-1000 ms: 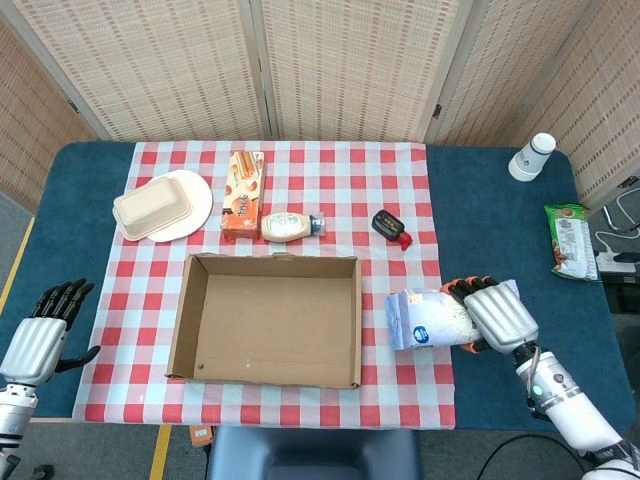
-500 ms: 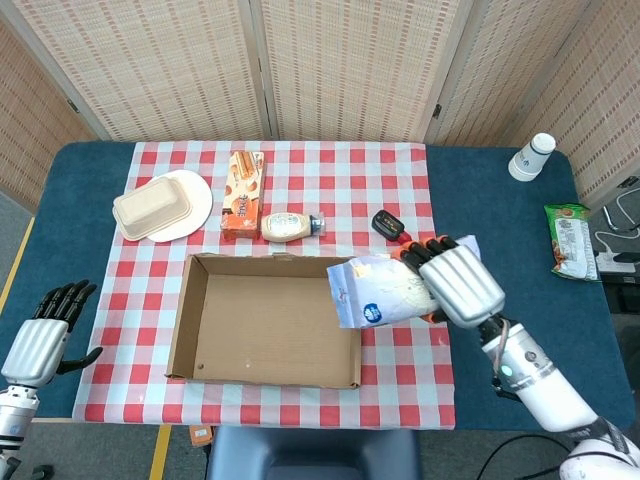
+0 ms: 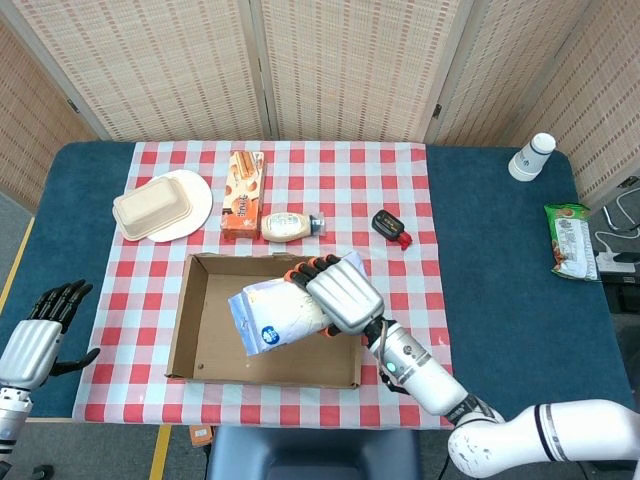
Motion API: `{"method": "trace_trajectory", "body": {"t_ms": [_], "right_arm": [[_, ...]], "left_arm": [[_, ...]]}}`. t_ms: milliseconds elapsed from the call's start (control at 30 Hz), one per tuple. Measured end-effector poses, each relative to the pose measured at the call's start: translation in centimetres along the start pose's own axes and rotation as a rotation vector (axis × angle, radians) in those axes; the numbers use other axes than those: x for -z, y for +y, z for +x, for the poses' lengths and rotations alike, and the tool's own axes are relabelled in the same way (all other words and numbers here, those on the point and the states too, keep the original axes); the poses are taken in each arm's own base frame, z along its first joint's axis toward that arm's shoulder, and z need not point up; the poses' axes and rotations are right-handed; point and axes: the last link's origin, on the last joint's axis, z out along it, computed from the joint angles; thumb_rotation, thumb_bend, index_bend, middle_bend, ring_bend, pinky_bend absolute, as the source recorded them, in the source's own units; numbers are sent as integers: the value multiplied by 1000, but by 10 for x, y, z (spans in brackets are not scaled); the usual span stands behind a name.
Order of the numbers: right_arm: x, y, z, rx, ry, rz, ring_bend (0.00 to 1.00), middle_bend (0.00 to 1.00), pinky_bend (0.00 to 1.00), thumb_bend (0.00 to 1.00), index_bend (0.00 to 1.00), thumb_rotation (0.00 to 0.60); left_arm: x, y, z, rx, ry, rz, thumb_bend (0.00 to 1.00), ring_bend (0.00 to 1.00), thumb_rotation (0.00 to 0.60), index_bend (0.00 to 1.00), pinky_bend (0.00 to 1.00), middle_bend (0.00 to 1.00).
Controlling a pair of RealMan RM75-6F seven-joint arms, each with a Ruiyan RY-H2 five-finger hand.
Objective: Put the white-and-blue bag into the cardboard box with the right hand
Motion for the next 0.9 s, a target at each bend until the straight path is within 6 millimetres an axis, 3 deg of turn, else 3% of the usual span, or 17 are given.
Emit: {"method": "trace_trajectory", "body": {"t_ms": [167,733,800,900], "right_arm": [[-18,-15,-12,-3,-13,1,273,289,438,0,328,600],[-52,-21,-51,-38,-84,-17,271,289,436,0,312,600],[-52,-23,-52,-35,-86,-13,251,288,417,0,286,600],[-52,-23,-53,-43,-99,-17,144,263,283,0,164,600]], "left_arm": [[0,-2,2,9,-3,-1,198,0,600,0,72,0],[0,-8,6,36,2,7,198,0,600,0,71,0],[0,-8,6,38,3,7,199,0,600,0,71,0],[1,-8,7,38,8,6,200,0,600,0,71,0]]}}
